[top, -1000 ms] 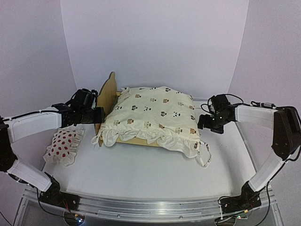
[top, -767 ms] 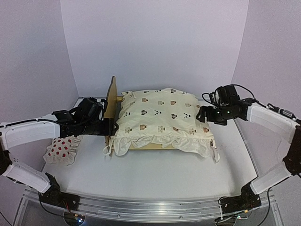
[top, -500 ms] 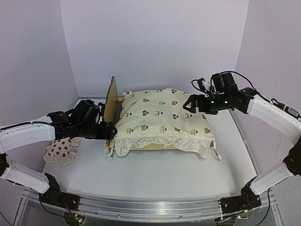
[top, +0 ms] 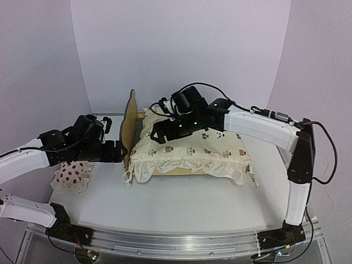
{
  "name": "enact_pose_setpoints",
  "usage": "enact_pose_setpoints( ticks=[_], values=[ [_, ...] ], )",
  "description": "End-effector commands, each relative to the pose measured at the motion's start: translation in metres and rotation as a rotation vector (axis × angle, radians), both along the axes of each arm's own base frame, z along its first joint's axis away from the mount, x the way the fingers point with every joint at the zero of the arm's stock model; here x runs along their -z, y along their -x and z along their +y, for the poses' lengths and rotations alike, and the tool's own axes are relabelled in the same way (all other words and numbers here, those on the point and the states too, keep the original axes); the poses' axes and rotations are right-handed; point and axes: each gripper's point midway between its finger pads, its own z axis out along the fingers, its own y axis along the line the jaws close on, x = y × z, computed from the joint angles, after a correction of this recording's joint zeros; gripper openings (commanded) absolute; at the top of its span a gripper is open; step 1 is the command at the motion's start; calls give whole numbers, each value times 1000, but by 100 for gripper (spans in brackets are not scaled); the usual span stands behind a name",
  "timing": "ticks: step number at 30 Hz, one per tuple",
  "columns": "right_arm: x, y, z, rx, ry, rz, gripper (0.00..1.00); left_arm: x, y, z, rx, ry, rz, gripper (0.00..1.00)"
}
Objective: Set up the pet bed
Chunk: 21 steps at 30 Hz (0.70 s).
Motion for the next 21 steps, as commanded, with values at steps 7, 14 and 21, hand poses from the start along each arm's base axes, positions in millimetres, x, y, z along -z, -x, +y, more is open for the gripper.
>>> enact_pose_setpoints(
  ticks=[7, 14, 21],
  values=[
    [8, -5, 81, -33, 47, -152, 88, -36, 9, 29, -75, 23, -78, 84],
    [59, -22, 76, 22, 206, -207, 86, -35, 12, 36, -83, 16, -81, 83],
    [113, -13, 73, 6, 266, -117, 75, -38, 11, 35, -78, 18, -90, 83]
  ],
)
